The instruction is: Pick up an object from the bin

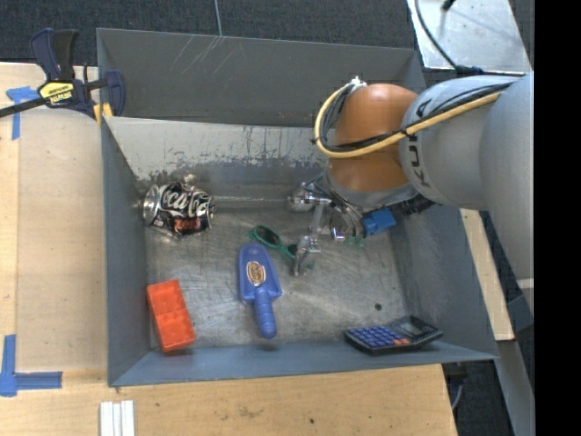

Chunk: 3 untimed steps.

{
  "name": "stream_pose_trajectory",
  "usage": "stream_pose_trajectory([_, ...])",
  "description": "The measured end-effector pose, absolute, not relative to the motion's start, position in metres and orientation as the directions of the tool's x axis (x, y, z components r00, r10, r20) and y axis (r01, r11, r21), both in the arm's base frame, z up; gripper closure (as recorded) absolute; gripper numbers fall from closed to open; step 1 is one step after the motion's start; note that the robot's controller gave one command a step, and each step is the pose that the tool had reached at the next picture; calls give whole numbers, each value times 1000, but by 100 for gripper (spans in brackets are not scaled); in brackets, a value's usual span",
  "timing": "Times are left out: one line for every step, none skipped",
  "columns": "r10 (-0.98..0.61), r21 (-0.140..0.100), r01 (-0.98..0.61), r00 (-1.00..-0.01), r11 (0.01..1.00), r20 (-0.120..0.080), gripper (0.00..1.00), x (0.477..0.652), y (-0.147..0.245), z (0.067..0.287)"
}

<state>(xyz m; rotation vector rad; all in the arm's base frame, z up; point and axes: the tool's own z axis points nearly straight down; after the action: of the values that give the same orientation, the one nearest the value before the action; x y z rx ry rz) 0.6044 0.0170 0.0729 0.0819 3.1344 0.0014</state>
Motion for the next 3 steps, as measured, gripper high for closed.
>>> stream_pose_trajectory([127, 2, 127, -991, 992, -29, 100, 623, 28, 79])
stream_pose_trajectory([127, 2, 127, -991, 992, -29, 100, 623, 28, 79])
stream_pose_trajectory([127, 1, 127, -992, 992, -18, 100, 620, 28, 84])
